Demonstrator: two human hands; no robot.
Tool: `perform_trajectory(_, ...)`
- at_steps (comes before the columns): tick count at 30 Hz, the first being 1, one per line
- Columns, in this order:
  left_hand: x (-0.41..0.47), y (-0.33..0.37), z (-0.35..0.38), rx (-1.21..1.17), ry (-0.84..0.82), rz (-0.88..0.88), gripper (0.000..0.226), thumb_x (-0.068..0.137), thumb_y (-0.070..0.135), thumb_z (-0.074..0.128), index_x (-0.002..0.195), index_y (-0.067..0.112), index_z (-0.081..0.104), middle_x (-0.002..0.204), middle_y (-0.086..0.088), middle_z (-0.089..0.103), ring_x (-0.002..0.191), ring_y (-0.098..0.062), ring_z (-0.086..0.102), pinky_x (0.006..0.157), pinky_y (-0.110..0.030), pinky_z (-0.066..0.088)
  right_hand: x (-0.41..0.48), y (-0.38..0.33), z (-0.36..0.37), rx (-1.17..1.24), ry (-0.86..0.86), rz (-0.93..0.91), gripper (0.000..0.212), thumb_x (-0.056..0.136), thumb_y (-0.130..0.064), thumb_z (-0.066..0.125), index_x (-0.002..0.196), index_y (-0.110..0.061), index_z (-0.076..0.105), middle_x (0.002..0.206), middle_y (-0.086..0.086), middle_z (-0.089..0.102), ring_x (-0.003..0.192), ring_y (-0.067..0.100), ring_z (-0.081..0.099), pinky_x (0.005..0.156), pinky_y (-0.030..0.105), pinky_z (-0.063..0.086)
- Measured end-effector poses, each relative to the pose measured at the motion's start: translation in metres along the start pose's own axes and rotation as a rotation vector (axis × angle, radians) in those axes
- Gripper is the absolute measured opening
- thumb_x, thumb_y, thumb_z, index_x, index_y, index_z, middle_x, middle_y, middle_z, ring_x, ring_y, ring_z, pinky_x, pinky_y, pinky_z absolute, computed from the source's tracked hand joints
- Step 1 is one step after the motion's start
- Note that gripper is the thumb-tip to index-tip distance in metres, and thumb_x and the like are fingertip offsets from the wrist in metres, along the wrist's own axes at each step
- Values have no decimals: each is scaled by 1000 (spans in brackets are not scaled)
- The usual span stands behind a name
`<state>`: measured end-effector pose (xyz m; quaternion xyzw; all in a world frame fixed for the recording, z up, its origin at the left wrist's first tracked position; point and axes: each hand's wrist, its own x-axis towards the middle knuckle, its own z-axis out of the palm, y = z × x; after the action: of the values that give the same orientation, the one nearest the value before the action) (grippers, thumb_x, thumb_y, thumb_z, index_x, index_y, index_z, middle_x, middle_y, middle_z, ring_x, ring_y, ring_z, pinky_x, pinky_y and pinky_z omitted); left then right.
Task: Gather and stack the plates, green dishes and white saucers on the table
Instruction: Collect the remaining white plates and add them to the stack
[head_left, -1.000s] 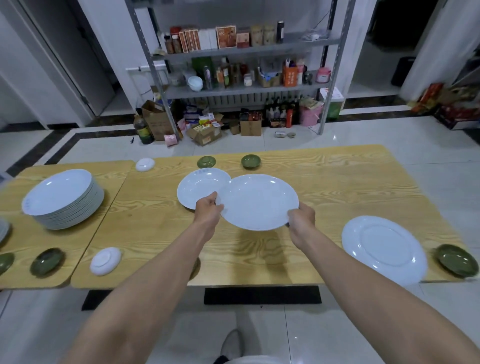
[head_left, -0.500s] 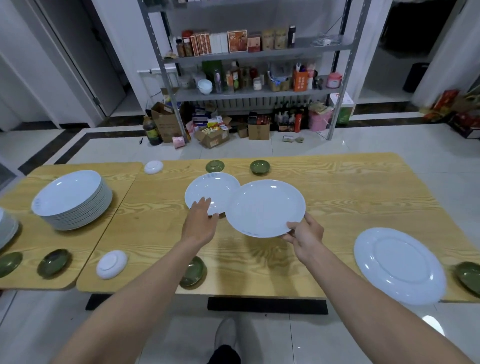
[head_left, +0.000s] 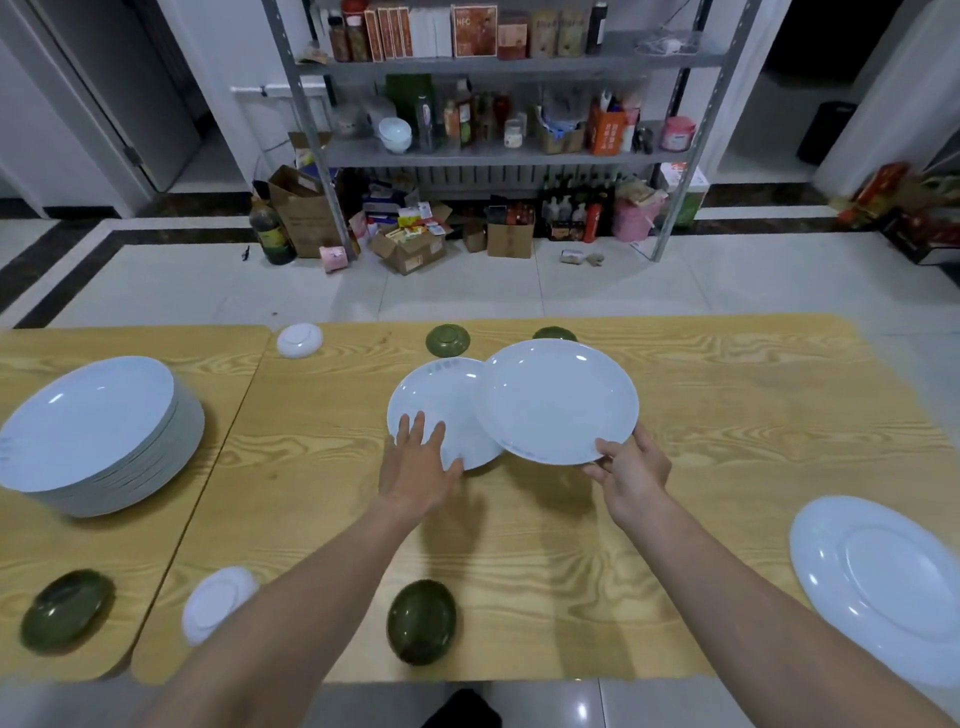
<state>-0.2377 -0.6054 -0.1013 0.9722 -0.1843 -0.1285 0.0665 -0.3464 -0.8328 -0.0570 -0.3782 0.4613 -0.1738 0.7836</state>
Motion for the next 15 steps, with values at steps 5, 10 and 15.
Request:
perform_trajectory(5, 31, -26, 12, 42, -85, -5, 67, 99, 60, 30, 157, 28, 19, 166, -6, 1, 152, -26, -7, 121, -47, 6, 14, 10, 28, 25, 20, 19, 71, 85, 19, 57, 147, -14, 47, 126, 14, 63, 105, 36, 67, 66, 44, 58)
perform_trajectory(10, 51, -43, 28, -182, -135, -102, 66, 99, 53, 44, 156, 26, 26, 165, -10, -4, 152, -27, -6, 119, -42, 19, 24, 19, 48, 47, 38, 31, 72, 86, 19, 56, 148, -14, 44, 121, 14, 65, 101, 35, 68, 57, 39, 58)
perform_trajectory(15, 71, -49, 38, -337, -32, -173, 64, 94, 35, 61, 151, 24, 34, 159, -19, 2, 144, -35, 6, 115, -37, 21, 29, 27, 61, 56, 49, 54, 73, 86, 19, 56, 150, -13, 41, 115, 14, 67, 97, 34, 68, 60, 40, 57)
